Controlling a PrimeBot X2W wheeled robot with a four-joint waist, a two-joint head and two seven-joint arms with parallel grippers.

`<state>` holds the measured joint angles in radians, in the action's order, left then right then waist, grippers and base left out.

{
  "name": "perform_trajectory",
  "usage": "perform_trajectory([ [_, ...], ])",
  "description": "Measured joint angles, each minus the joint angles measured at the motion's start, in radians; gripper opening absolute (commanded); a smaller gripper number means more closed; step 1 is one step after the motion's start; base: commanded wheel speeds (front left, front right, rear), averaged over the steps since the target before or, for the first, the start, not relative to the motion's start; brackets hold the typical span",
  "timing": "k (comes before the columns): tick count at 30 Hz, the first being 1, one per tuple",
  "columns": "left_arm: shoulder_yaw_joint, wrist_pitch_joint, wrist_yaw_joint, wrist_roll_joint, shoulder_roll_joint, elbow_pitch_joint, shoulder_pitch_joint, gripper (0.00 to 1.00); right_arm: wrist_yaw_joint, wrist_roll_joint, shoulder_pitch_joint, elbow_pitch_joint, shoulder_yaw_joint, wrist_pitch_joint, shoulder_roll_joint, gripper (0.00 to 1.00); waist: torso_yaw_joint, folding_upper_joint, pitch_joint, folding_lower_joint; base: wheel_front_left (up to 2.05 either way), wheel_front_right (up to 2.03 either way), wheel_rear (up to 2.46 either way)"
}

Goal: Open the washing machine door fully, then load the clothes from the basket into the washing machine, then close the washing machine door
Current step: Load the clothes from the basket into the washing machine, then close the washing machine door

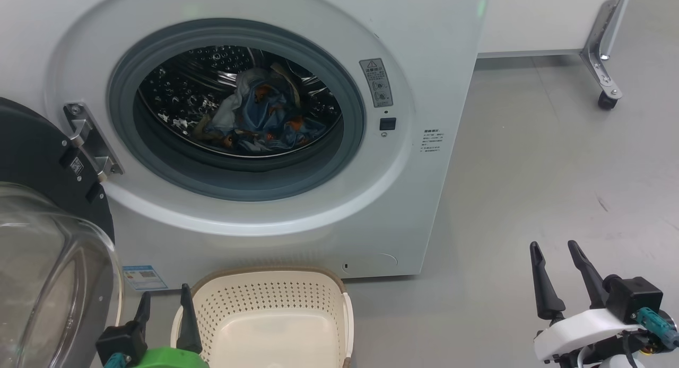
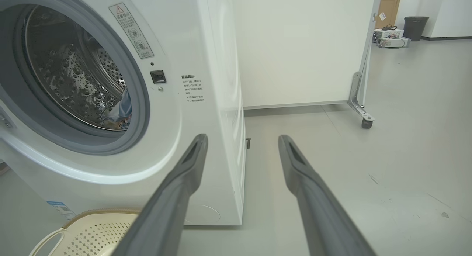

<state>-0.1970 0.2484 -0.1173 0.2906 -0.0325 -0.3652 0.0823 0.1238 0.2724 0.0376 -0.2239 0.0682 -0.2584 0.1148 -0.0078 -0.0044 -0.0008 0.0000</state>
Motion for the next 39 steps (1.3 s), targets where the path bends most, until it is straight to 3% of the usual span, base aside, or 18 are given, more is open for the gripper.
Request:
perform_trajectory([
  [20,0.0,0.0,0.0,0.0,0.0,0.005,-0.008,1.0,0.0,0.0,0.0,0.0,0.0,0.0,-0.005,1.0,0.004,0.0,-0.002,0.0,-0.71,0.74,-0.03],
  [39,0.0,0.0,0.0,-0.001,0.0,0.004,-0.01,1.0,0.0,0.0,0.0,-0.001,0.0,0.0,-0.006,1.0,0.003,0.0,-0.01,0.0,-0.13,0.13,0.0],
])
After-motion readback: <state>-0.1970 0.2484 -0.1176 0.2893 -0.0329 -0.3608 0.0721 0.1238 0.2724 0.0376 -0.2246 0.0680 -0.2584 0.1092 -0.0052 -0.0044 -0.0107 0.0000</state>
